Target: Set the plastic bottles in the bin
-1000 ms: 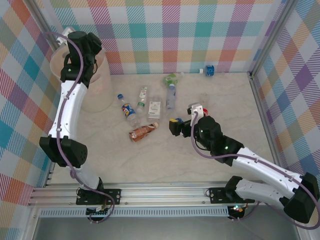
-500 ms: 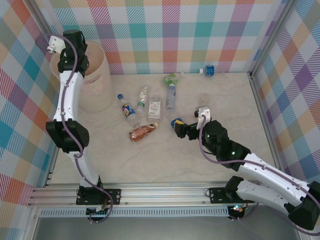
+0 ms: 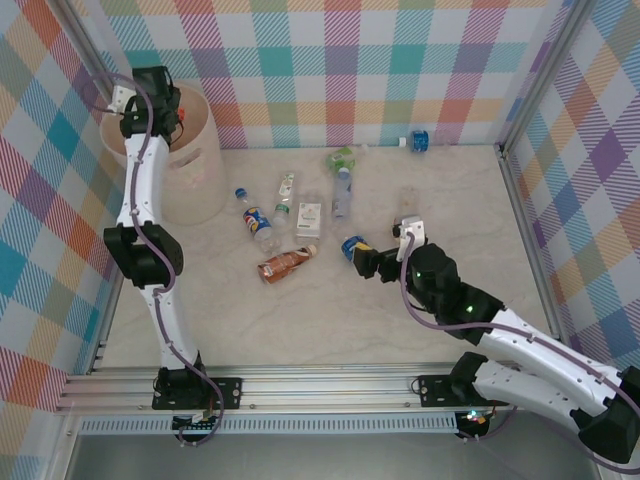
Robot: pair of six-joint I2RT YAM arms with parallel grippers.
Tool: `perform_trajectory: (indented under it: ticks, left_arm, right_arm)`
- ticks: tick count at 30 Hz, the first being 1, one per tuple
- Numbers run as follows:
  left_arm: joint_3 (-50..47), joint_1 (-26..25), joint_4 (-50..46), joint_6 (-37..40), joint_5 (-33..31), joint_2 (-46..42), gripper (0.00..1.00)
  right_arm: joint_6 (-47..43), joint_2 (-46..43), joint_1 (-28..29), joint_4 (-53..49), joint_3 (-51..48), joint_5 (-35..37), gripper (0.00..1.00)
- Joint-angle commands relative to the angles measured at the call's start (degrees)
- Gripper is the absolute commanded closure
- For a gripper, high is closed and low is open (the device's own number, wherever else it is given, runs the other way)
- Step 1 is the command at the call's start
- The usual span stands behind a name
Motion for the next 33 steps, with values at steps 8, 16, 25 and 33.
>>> perform_trajectory:
  ticks: [8,16,25,33]
  left_arm:
    - [2.7,0.5,3.8,3.6,10.1,-4.0,0.01]
    - [1.8,-2.4,-1.7,14.0,13.6,-11.8,0.00]
    - [-20.5,-4.5,4.1,19.8,22.6,-30.5,0.00]
    - [-41.2,-5.7,9.2,18.1,29.4,-46.7,0.00]
  right_arm:
    - [13.1,-4.4,-8.1,-3.5,-3.3,-2.4,0.00]
    - [20.5,-0.7,-19.1,-13.5,-0.3,-10.3,0.00]
    - [20.6,6.8,-22.0,-17.2,2.9,-11.2,0.00]
    - [18.1,16.2,-27.9,-19.1,6.8,-17.1,0.00]
